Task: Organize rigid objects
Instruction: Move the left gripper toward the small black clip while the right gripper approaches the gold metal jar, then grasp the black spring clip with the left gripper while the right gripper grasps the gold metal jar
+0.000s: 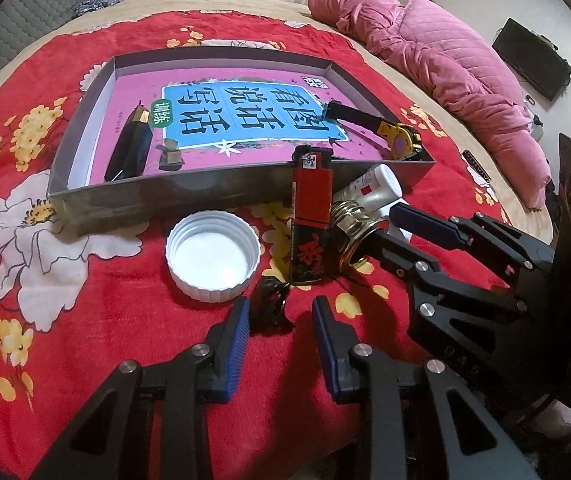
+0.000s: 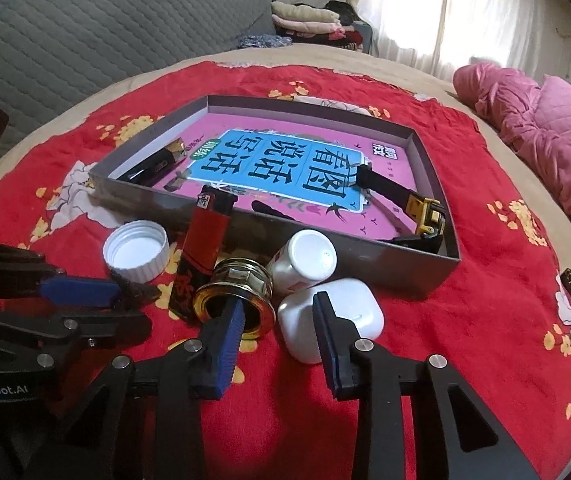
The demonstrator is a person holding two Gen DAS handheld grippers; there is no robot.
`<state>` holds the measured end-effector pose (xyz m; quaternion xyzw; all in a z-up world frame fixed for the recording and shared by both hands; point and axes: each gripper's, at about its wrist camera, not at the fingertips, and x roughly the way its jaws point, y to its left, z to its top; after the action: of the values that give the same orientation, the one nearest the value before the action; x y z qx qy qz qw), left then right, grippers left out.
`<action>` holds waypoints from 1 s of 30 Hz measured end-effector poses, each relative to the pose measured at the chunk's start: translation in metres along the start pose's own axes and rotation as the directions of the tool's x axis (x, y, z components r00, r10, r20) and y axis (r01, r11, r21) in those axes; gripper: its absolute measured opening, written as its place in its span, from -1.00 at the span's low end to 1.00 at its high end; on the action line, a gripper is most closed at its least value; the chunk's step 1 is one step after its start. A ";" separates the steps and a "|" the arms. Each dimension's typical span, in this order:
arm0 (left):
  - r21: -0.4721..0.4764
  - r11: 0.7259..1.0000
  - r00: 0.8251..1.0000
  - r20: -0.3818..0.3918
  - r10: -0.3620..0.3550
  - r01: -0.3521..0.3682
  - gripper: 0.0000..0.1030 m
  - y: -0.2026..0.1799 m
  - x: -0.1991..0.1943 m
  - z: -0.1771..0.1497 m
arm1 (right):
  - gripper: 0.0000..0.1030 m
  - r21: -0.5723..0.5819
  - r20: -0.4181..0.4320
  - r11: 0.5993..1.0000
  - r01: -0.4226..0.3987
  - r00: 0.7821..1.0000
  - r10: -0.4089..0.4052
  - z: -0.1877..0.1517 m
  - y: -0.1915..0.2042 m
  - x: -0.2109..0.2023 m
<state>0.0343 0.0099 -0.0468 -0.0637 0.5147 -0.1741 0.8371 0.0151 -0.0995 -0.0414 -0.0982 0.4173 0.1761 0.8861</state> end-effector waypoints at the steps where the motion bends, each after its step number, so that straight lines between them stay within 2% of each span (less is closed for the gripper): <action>1: -0.001 1.000 1.000 0.000 0.001 -0.001 -0.38 0.000 0.001 0.000 | -0.30 -0.002 0.002 1.000 -0.003 1.000 0.003 0.001 0.001 0.001; 17: -0.009 1.000 1.000 0.000 0.006 -0.006 -0.38 0.001 0.011 0.002 | -0.31 -0.006 0.026 0.999 -0.044 0.999 0.045 0.005 0.002 0.012; 20: 0.001 1.000 1.000 0.001 0.010 -0.010 -0.38 0.000 0.012 0.002 | -0.46 0.030 0.029 0.997 -0.065 0.998 0.064 0.006 -0.004 0.011; 21: 0.005 1.000 1.000 0.003 0.015 -0.015 -0.45 0.000 0.012 0.002 | -0.52 0.052 0.030 0.995 -0.079 0.997 0.078 0.006 -0.008 0.011; 22: 0.005 1.000 1.000 0.004 0.023 -0.023 -0.56 0.001 0.012 0.002 | -0.54 0.067 0.029 0.994 -0.091 0.996 0.090 0.006 -0.010 0.011; 30: -0.036 0.999 1.000 0.004 -0.011 0.011 -0.58 0.010 0.011 0.003 | -0.62 0.092 0.033 0.990 -0.106 0.994 0.103 0.005 -0.012 0.006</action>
<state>0.0435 0.0146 -0.0576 -0.0816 0.5159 -0.1692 0.8358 0.0271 -0.1077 -0.0426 -0.0322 0.4172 0.2039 0.8851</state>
